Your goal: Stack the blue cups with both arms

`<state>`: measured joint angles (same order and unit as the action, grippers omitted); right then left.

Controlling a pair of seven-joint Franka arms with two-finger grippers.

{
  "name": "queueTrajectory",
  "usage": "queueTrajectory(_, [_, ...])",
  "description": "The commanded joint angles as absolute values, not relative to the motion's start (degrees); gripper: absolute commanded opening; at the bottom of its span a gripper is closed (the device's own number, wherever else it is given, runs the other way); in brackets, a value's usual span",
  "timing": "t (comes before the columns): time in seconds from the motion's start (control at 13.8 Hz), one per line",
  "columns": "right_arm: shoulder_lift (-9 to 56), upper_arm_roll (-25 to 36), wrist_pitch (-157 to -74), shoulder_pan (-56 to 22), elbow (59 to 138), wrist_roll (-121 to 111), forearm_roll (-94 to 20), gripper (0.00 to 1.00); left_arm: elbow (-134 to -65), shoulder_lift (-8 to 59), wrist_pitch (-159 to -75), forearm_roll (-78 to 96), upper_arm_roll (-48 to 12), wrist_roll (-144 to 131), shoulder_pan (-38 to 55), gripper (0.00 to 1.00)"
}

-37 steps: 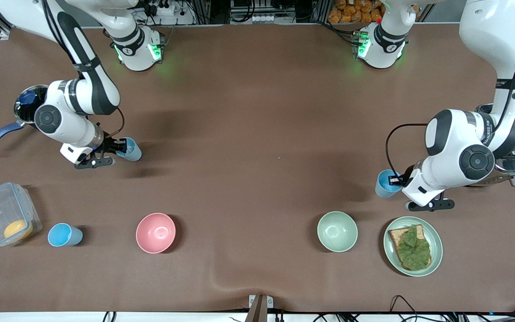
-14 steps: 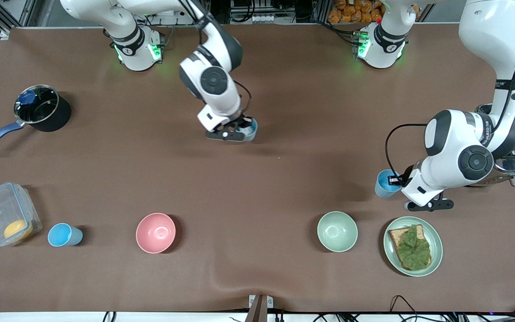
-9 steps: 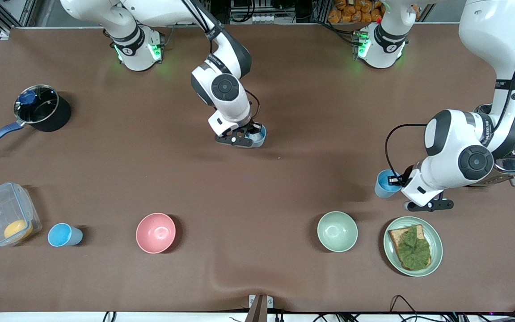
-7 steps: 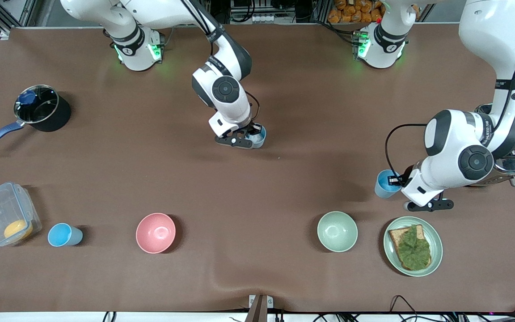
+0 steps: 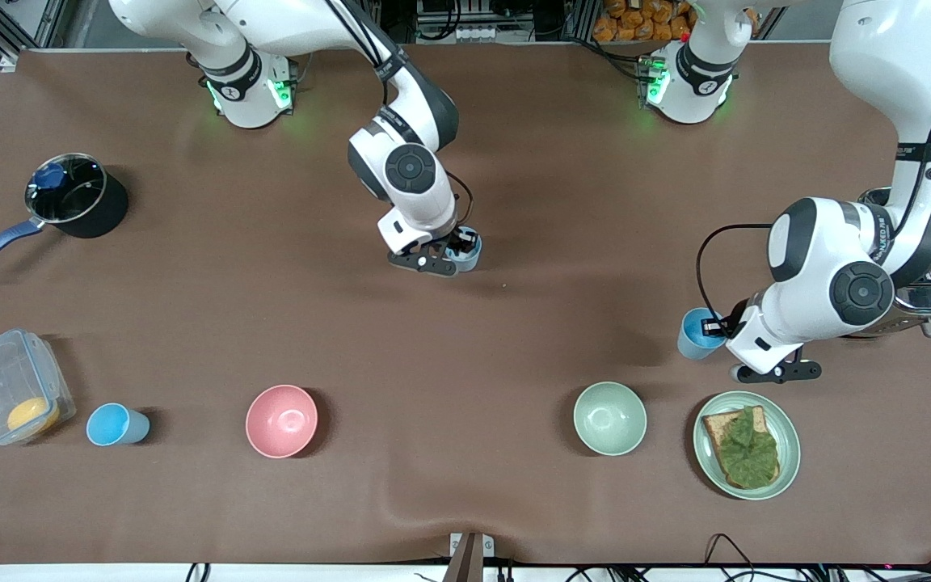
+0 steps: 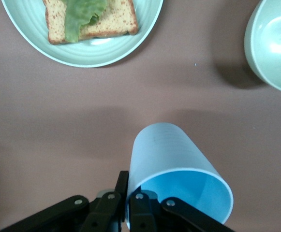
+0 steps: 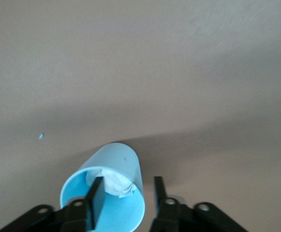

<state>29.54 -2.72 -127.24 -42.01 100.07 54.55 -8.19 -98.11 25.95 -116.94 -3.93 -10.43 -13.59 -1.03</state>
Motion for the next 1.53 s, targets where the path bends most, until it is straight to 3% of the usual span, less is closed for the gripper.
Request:
queueTrajectory(0.0, [29.01, -3.08, -117.98, -38.86, 93.45, 54.58, -8.88, 0.97, -97.56, 23.65, -114.27, -3.43, -13.08, -16.95, -0.97, 0.00])
queueTrajectory(0.44, [22.78, -3.08, -106.72, -32.01, 89.83, 48.27, -8.88, 1.00, -96.86, 19.07, -108.63, -3.34, -30.55, -37.83, -1.23, 0.00])
queueTrajectory(0.65, [19.35, -3.08, -101.10, -24.55, 88.69, 41.51, -8.79, 1.00, -96.68, 19.16, -108.72, -4.04, -39.00, -50.67, -0.09, 0.00])
queueTrajectory(1.02, [15.56, -3.08, -88.27, -12.06, 83.33, 24.20, -8.88, 1.00, -97.03, 21.88, -112.65, -4.04, -40.61, -62.74, 8.78, 0.00])
queueTrajectory(1.45, [5.21, -3.51, -86.13, 2.09, 87.87, -2.96, -8.53, 1.00, -97.03, 27.94, -119.35, -7.99, -40.34, -71.45, 14.94, 0.00])
